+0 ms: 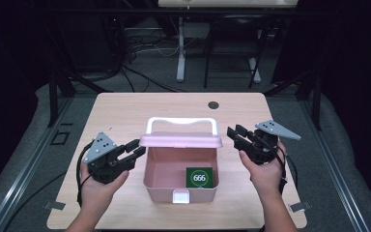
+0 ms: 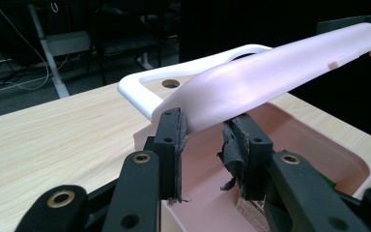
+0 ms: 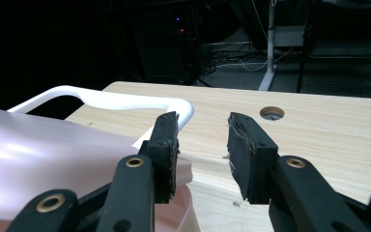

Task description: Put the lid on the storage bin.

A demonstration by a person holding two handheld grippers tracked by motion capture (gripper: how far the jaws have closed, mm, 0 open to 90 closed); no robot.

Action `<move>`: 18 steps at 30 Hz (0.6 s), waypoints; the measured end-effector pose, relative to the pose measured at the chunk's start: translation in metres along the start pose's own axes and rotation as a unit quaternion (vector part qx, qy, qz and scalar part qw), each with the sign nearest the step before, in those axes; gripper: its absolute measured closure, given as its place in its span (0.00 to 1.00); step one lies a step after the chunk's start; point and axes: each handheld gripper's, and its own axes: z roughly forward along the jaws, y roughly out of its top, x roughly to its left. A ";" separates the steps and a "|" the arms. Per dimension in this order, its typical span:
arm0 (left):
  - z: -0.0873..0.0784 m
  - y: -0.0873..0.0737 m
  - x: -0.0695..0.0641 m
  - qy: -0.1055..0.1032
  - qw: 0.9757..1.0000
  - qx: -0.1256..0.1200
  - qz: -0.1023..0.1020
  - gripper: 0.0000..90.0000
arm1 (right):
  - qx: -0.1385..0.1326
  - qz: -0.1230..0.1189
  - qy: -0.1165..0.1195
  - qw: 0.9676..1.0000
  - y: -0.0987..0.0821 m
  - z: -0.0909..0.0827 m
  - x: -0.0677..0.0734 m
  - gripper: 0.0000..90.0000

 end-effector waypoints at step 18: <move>-0.008 -0.018 -0.006 -0.006 1.000 0.005 -0.001 0.79 | 0.005 -0.007 0.002 1.000 -0.004 0.006 0.002 0.66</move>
